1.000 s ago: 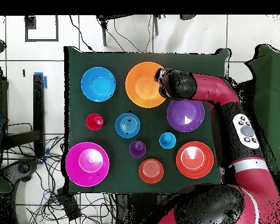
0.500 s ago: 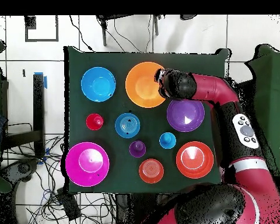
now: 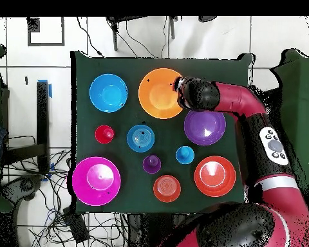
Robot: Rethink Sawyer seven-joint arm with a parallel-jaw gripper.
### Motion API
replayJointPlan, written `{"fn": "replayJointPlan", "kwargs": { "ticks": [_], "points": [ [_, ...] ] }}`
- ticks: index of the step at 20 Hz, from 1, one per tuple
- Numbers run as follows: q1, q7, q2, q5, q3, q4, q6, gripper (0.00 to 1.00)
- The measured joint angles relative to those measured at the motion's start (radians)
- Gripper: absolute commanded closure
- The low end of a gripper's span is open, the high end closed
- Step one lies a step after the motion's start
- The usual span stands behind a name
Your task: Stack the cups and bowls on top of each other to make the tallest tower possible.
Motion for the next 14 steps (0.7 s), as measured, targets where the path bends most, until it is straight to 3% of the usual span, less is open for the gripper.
{"fn": "replayJointPlan", "kwargs": {
  "ticks": [14],
  "points": [
    [-0.010,0.000,0.010,0.000,0.000,0.000,0.000,0.00]
  ]
}}
